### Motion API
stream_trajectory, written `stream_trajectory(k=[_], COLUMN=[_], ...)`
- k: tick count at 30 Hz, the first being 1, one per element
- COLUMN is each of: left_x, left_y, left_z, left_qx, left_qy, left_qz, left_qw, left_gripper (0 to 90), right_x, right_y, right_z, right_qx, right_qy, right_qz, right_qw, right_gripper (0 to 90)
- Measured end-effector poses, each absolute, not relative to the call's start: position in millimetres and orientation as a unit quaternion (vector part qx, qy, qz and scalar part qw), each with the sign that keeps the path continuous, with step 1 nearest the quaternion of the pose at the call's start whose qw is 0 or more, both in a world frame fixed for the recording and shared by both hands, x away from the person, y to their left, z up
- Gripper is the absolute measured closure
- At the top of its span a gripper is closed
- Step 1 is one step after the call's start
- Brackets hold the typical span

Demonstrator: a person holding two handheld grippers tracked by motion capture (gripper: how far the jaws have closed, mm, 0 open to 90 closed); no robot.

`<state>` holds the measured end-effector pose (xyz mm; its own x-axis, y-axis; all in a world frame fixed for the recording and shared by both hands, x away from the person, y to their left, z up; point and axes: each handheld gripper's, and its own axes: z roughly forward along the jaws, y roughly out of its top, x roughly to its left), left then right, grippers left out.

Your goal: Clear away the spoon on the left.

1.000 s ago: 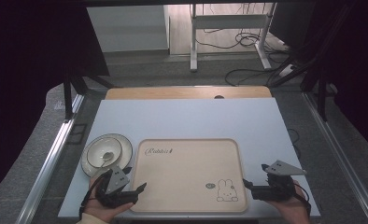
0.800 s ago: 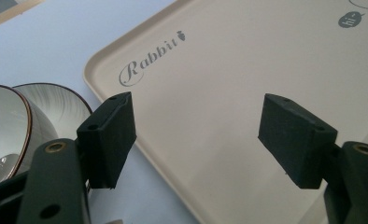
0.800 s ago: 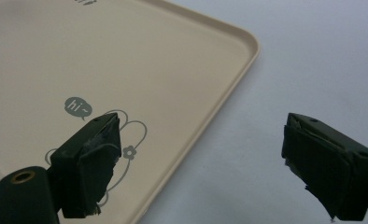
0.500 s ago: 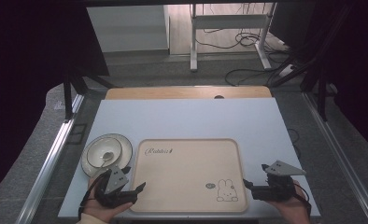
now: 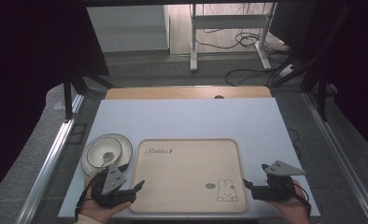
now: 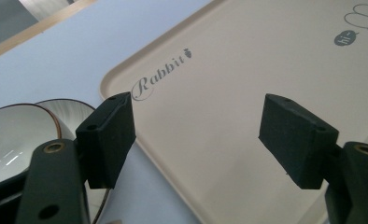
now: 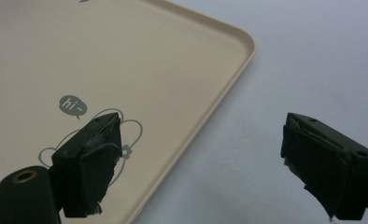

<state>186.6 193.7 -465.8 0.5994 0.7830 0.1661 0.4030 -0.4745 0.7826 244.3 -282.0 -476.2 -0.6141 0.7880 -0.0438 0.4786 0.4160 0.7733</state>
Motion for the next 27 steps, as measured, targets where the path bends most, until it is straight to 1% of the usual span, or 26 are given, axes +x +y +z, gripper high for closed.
stream_trajectory(k=[7,11,19,27], left_x=[184,184,179,176], left_y=[200,202,214,220], left_z=[-458,-455,-444,-438], left_qx=[0.814,0.81,0.8,0.796], left_qy=[0.36,0.365,0.371,0.374], left_qz=[0.288,0.29,0.319,0.333], left_qw=[0.353,0.356,0.349,0.34], left_gripper=[27.0,27.0,26.8,26.8], right_x=[245,245,245,245], right_y=[-283,-283,-282,-283], right_z=[-476,-476,-477,-477], right_qx=[0.391,0.389,0.389,0.392], right_qy=[0.814,0.815,0.816,0.814], right_qz=[0.376,0.376,0.375,0.375], right_qw=[0.206,0.206,0.208,0.209], right_gripper=[12.4,12.5,12.5,12.5])
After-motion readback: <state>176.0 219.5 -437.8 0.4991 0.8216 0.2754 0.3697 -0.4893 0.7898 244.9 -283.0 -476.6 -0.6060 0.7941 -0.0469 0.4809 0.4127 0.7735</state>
